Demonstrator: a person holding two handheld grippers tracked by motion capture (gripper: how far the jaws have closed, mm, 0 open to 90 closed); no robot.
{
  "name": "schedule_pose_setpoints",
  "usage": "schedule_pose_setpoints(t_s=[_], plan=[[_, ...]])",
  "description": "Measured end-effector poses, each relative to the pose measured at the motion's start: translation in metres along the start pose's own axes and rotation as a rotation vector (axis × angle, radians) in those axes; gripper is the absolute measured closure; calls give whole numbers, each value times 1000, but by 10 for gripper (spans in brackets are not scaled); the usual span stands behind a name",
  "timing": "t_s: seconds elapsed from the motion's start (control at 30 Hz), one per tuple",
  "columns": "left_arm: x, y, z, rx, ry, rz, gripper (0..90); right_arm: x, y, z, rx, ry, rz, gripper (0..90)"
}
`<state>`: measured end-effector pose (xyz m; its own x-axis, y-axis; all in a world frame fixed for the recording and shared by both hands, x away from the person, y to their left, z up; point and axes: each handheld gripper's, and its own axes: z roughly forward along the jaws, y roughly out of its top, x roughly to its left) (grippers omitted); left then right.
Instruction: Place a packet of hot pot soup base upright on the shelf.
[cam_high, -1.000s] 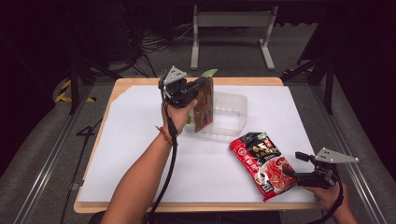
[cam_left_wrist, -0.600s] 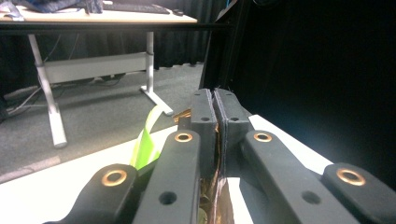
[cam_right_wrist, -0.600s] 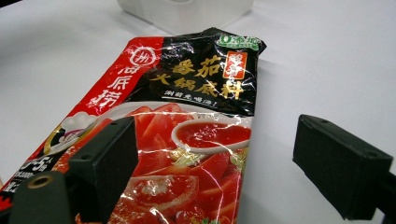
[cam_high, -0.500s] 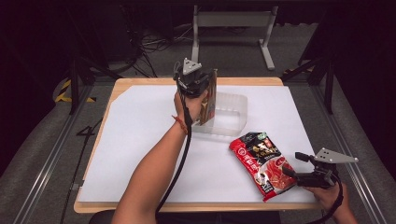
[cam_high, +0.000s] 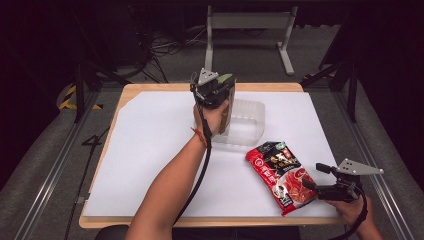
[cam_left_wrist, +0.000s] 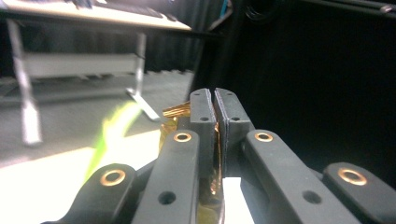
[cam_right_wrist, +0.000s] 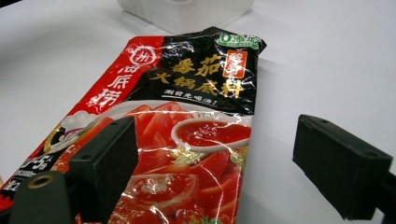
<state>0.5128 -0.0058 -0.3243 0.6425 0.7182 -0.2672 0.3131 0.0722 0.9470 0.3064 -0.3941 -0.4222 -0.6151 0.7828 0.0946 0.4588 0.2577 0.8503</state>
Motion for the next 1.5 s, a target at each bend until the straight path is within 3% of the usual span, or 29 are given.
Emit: schedule_pose_setpoints(t_s=[0.1,0.2,0.3,0.33,0.37,0.43,0.5,0.57,0.7,0.8,0.93,1.07,1.23,1.3,1.4,1.43,1.5], plan=[[2,-10,2,36,7,34,857,0,0,1,4,0,-1,147],[5,-16,0,28,-34,36,854,0,0,1,4,0,-2,147],[4,-19,-5,17,-52,68,850,0,0,1,3,-1,1,147],[5,-20,-7,30,-92,85,848,0,0,1,4,0,2,147],[4,-21,-8,32,-103,93,829,0,0,1,6,0,-2,147],[4,-22,-11,42,-94,126,831,1,0,1,7,0,1,147],[7,-25,-13,65,-104,134,834,1,0,2,7,0,-5,147],[11,-28,-12,80,-115,118,834,1,0,2,8,1,-4,147],[12,-29,-10,85,-108,120,855,2,1,3,11,1,-5,147],[9,-27,-5,80,-75,139,868,1,0,3,12,2,-5,147],[10,-21,4,67,-53,122,874,1,0,3,11,2,-4,148],[13,-14,9,27,-34,99,874,0,0,3,10,2,-5,148],[8,-8,9,-28,-14,136,873,0,0,2,9,4,-7,148],[8,-9,8,-40,-35,142,872,0,0,2,9,2,-6,148],[5,-16,7,-17,-35,166,870,1,0,1,7,0,-9,148],[5,-23,3,-6,-59,175,869,1,0,1,5,1,-13,148],[5,-29,-2,4,-66,185,868,0,0,1,4,3,-12,147]])
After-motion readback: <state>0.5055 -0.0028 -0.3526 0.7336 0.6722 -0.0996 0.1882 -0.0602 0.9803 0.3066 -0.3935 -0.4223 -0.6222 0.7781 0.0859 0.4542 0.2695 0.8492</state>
